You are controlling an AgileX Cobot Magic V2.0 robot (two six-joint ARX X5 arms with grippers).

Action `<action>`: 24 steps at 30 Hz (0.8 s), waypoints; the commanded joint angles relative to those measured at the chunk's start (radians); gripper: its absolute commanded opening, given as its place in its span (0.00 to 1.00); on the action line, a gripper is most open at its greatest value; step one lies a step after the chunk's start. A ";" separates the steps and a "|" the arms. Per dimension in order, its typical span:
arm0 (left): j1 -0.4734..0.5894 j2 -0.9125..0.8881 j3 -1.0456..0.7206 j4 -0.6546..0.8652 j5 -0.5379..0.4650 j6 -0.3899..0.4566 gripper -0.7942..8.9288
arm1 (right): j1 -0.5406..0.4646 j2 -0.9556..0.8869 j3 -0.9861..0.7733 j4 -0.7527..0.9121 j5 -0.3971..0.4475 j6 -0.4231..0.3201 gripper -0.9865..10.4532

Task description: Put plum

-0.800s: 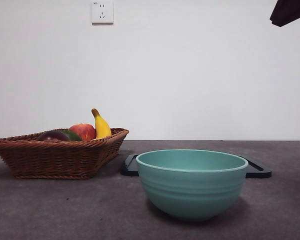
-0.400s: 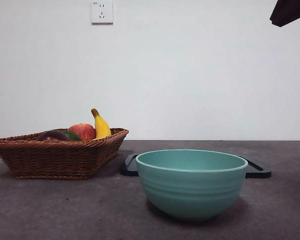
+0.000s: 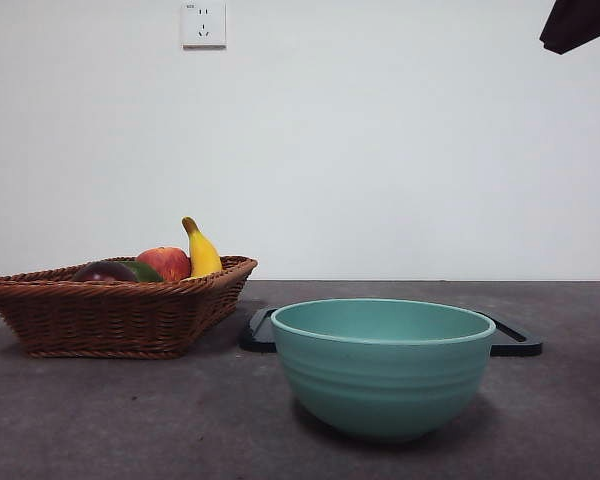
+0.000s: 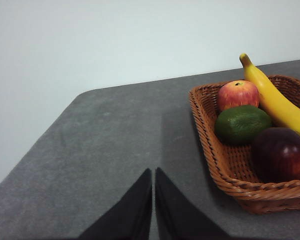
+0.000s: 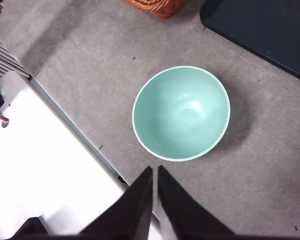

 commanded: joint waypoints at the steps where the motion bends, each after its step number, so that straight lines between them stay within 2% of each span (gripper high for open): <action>1: 0.003 -0.002 -0.021 -0.032 -0.004 -0.013 0.09 | 0.009 0.005 0.013 0.011 -0.002 -0.008 0.09; 6: 0.003 -0.002 -0.021 -0.109 -0.004 -0.015 0.09 | 0.009 0.005 0.013 0.011 -0.002 -0.008 0.09; 24: 0.003 0.000 -0.021 -0.107 -0.003 -0.021 0.09 | 0.009 0.005 0.013 0.011 -0.002 -0.008 0.09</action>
